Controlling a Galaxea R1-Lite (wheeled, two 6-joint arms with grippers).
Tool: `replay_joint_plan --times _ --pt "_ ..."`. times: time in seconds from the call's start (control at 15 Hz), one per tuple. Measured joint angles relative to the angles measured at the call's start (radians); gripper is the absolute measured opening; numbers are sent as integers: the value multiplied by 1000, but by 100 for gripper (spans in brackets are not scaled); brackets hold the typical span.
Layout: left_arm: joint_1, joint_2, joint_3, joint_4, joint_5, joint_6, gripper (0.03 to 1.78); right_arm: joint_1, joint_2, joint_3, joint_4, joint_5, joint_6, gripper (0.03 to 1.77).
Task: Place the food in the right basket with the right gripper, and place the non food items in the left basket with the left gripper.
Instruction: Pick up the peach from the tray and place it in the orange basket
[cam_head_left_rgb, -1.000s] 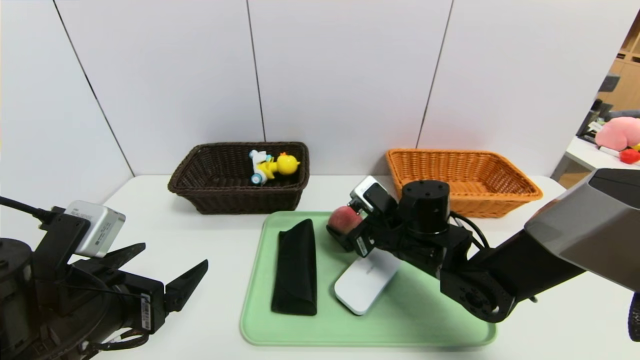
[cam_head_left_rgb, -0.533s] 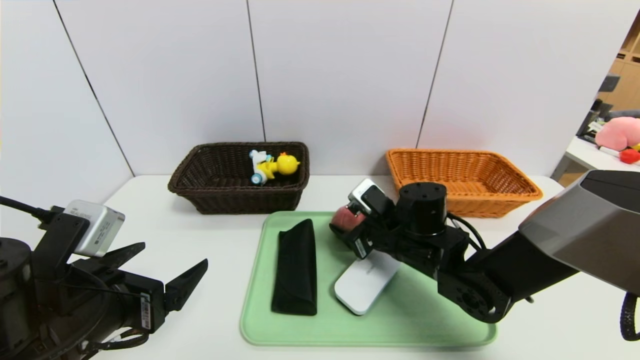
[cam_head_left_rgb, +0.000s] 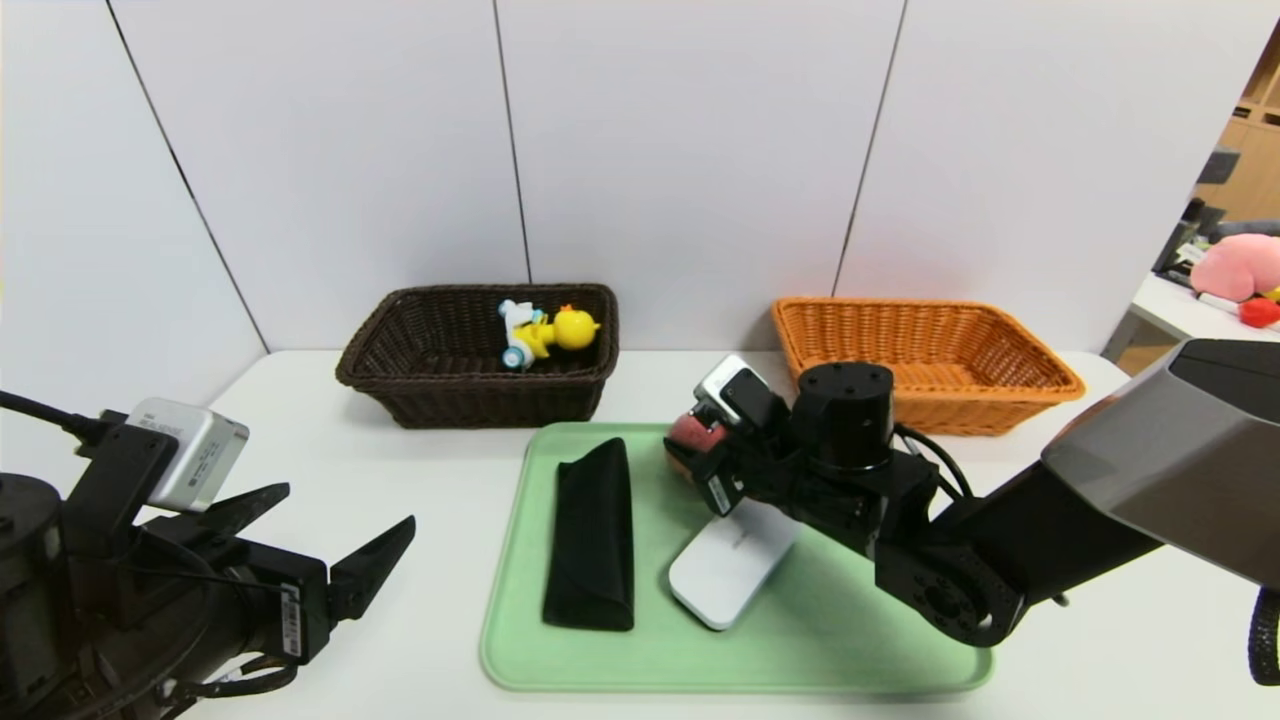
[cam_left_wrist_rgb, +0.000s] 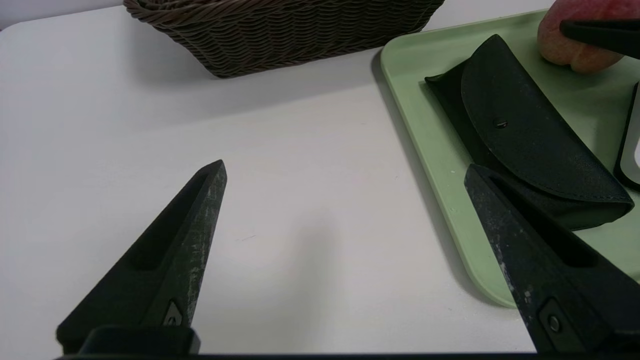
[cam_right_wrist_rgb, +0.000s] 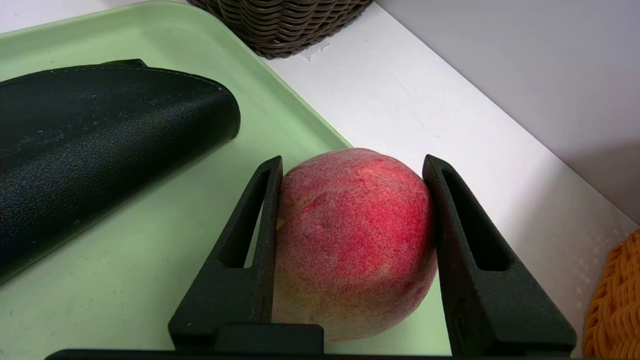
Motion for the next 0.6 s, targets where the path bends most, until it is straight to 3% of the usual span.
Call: replay_joint_plan --times 0.4,0.47,0.53,0.6 --pt "0 0 0 0 0 0 169 3 -11 1 0 -6 0 86" --pt "0 0 0 0 0 1 169 4 -17 -1 -1 -9 0 75" --pt "0 0 0 0 0 1 169 6 -24 -5 -1 -10 0 33" --pt "0 0 -1 0 0 1 169 10 -32 -6 5 -10 -1 7"
